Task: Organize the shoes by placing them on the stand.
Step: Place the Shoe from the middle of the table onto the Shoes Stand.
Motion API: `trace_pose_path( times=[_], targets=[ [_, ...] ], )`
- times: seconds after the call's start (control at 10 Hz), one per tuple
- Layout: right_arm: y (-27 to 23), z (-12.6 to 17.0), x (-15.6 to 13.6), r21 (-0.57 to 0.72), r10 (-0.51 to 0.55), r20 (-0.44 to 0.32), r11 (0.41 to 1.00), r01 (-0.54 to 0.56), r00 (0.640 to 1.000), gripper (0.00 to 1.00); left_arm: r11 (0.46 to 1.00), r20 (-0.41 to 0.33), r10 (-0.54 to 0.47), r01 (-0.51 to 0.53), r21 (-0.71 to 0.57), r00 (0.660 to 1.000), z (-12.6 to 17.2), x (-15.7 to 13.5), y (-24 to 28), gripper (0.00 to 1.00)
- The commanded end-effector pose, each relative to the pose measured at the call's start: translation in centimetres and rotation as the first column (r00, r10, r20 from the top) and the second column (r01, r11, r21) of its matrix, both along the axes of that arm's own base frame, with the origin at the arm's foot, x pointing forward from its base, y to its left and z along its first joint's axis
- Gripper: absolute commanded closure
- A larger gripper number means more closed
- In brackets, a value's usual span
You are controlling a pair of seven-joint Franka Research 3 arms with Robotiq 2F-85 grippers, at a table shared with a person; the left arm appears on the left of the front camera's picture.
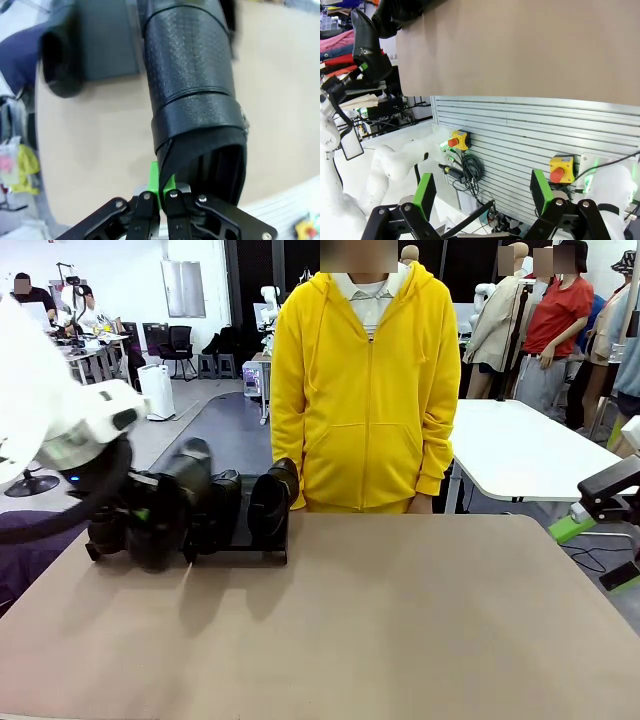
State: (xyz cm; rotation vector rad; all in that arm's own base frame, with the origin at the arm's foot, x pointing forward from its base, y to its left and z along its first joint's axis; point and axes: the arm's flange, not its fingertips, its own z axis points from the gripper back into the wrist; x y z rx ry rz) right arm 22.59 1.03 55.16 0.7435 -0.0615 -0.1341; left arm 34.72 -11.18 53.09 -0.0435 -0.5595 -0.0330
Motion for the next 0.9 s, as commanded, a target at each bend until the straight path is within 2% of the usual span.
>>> trace_pose_path(
  times=[0.0,0.2,0.3,0.4,0.5,0.8],
  targets=[
    [0.1,0.2,0.2,0.03,0.016,0.02,0.999,-0.017,1.0,0.0,0.99,0.071,0.136,-0.137,0.009,0.988,-2.5,4.5,2.9,1.0],
    [0.1,0.2,0.2,0.03,0.016,0.02,0.999,-0.017,1.0,0.0,0.976,0.08,0.22,-0.219,-0.015,0.972,-4.4,8.1,5.4,1.0],
    [0.1,0.2,0.2,0.03,0.016,0.02,0.999,-0.017,1.0,0.0,0.98,0.096,0.199,-0.196,-0.041,0.975,-5.2,9.5,5.6,1.0],
    [0.1,0.2,0.2,0.03,0.016,0.02,0.999,-0.017,1.0,0.0,0.978,0.075,0.2,-0.195,-0.078,0.977,-5.2,10.0,5.6,1.0],
    [0.1,0.2,0.2,0.03,0.016,0.02,0.999,-0.017,1.0,0.0,0.98,0.057,0.196,-0.195,-0.034,0.979,-5.5,7.8,7.5,1.0],
    [0.1,0.2,0.2,0.03,0.016,0.02,0.999,-0.017,1.0,0.0,0.98,0.057,0.196,-0.195,-0.034,0.979,-5.5,7.8,7.5,1.0]
  ],
)
